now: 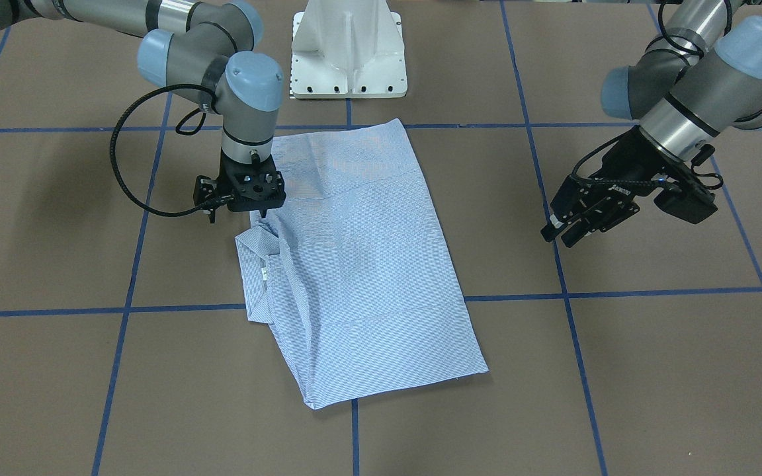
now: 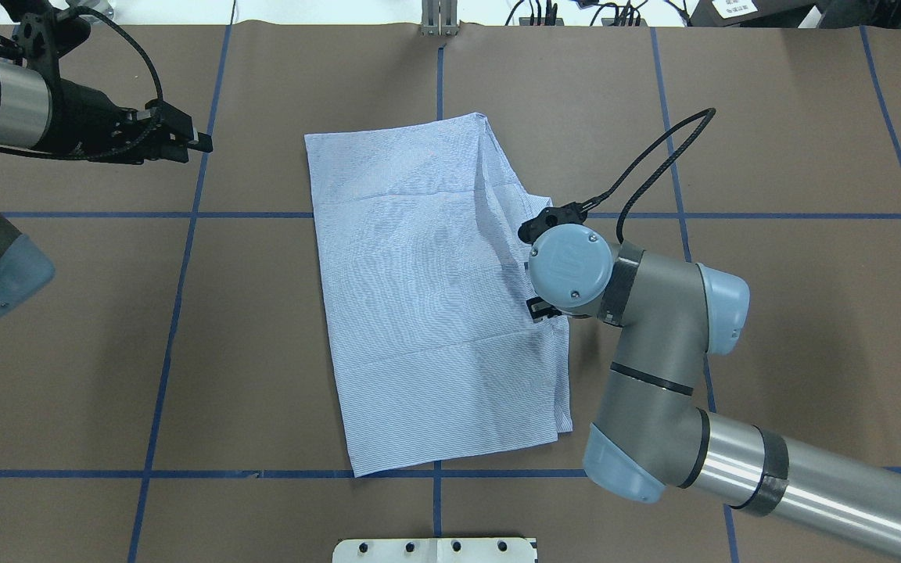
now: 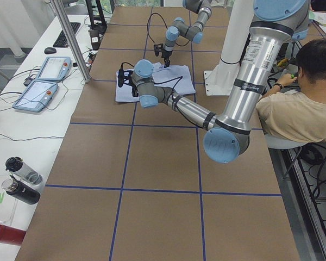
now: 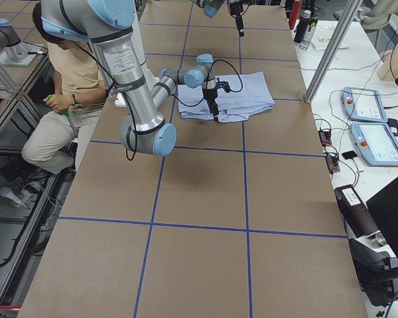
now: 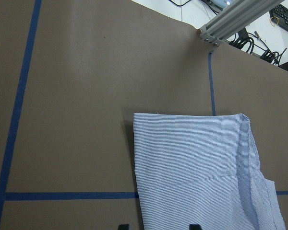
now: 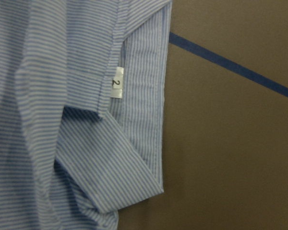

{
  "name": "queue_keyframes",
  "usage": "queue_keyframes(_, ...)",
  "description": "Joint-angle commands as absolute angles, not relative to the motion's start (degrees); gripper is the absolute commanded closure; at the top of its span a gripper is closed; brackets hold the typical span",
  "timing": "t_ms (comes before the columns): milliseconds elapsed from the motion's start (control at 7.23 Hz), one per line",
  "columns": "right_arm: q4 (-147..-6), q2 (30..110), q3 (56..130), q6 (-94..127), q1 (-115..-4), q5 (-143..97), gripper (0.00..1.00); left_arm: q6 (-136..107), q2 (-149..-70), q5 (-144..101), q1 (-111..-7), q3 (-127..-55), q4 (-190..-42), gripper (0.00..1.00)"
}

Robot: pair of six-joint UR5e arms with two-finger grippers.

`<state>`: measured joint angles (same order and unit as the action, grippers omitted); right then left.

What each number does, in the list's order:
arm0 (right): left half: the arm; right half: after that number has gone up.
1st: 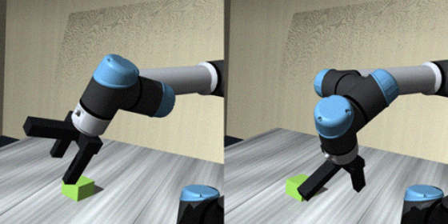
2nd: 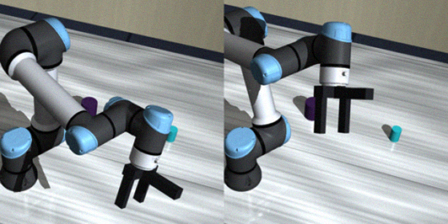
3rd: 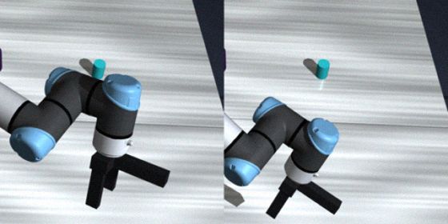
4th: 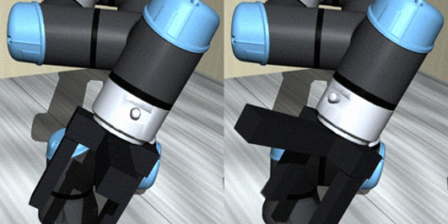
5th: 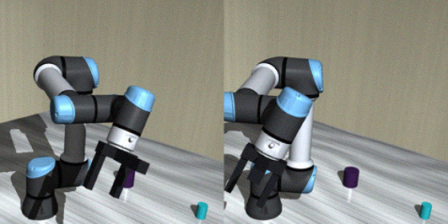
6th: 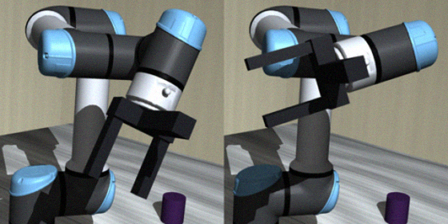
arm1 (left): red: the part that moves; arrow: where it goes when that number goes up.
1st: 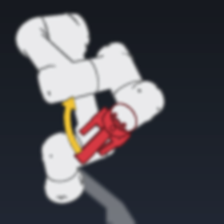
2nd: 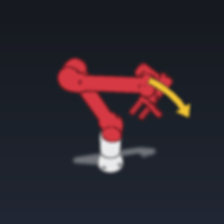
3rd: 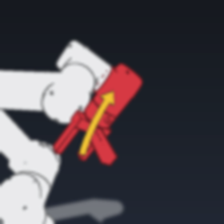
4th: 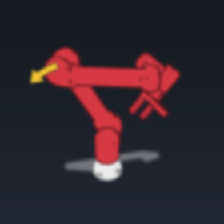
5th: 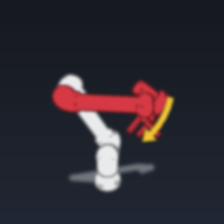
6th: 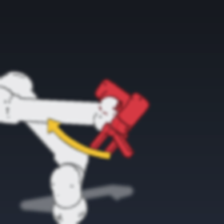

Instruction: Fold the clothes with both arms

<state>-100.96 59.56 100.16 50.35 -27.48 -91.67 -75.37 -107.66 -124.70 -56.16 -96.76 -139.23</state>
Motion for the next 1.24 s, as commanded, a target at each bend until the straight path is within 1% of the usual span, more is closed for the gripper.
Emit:
queue_keyframes(0,-101.25,59.95,101.78,49.74,-28.48,-93.34,0.0,-75.32,-107.67,-124.72,-56.34,-96.77,-139.22,0.49)
queue_keyframes(276,-101.34,55.05,100.3,50.36,-28.74,-93.43,0.0,-75.41,-107.67,-124.8,-56.34,-96.85,-139.22,0.48)
queue_keyframes(553,-100.64,48.82,92.94,54.2,-28.74,-93.34,0.0,-75.41,-107.67,-124.8,-56.34,-96.77,-139.22,0.49)
queue_keyframes(691,-99.85,47.56,89.94,54.14,-28.91,-93.25,0.0,-75.41,-107.67,-124.8,-56.34,-96.77,-139.22,0.49)
queue_keyframes(829,-92.62,47.55,85.04,54.14,-30.22,-93.43,0.0,-75.41,-107.58,-124.8,-56.34,-96.68,-139.22,0.48)
queue_keyframes(968,-89.94,47.81,82.03,53.01,-32.32,-94.91,0.0,-75.41,-107.67,-124.8,-56.34,-96.68,-139.22,0.48)
queue_keyframes(1106,-89.91,48.16,81.83,50.3,-34.61,-97.97,0.0,-75.41,-107.67,-124.8,-56.34,-96.68,-139.22,0.49)
